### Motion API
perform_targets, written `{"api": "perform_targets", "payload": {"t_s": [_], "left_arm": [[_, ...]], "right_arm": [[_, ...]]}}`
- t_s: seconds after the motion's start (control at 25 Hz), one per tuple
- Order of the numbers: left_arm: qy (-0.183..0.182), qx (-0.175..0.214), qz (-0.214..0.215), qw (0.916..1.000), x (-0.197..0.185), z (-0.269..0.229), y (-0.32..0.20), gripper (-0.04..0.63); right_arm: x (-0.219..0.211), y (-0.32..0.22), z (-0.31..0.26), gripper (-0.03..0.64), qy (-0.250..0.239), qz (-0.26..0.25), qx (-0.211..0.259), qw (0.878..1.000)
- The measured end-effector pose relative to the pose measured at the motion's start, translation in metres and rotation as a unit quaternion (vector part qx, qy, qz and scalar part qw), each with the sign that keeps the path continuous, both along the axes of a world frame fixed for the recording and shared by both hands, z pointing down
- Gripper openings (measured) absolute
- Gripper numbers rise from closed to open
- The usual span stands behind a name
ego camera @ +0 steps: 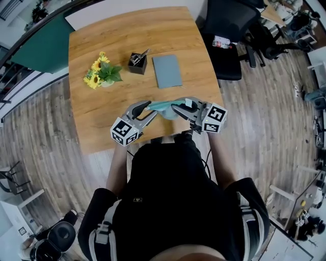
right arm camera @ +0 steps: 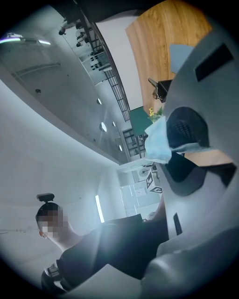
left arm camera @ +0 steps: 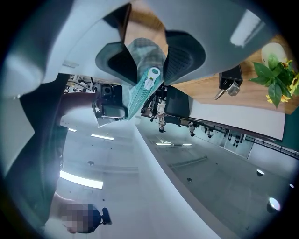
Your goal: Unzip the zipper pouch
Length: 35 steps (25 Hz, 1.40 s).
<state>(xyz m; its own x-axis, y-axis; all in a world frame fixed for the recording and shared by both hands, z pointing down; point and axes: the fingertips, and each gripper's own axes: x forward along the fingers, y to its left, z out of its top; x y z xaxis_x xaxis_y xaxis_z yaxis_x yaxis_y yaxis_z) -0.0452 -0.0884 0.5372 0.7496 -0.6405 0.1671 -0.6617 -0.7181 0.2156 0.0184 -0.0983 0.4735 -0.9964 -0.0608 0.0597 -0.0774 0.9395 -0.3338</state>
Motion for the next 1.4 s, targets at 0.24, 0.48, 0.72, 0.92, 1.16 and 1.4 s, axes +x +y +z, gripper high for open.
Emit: {"api": "perform_targets", "payload": {"t_s": [0.24,0.48,0.72,0.92,1.16,1.4], "left_arm": [[0.005,-0.007,0.007,0.9999,0.002,0.000,0.004,0.117],[0.007,-0.008,0.017,0.9998,0.007,-0.001,0.006,0.071],[0.011,-0.005,0.026,0.9996,0.017,-0.008,0.009,0.061],[0.009,0.001,0.042,0.9991,0.028,-0.015,0.014,0.060],[0.036,0.002,0.045,0.9983,0.035,-0.024,0.016,0.057],[0.070,0.001,0.034,0.9970,0.035,-0.032,0.012,0.055]], "right_arm": [[0.003,-0.002,0.004,0.031,-0.001,0.007,-0.008,1.000],[0.011,-0.007,0.012,0.032,0.001,0.029,-0.012,1.000],[0.022,-0.018,0.024,0.038,0.005,0.072,-0.019,0.997],[0.030,-0.027,0.036,0.040,0.015,0.110,-0.023,0.994],[0.036,-0.030,0.046,0.040,0.009,0.148,-0.034,0.988],[0.039,-0.028,0.051,0.038,0.001,0.173,-0.049,0.984]]}}
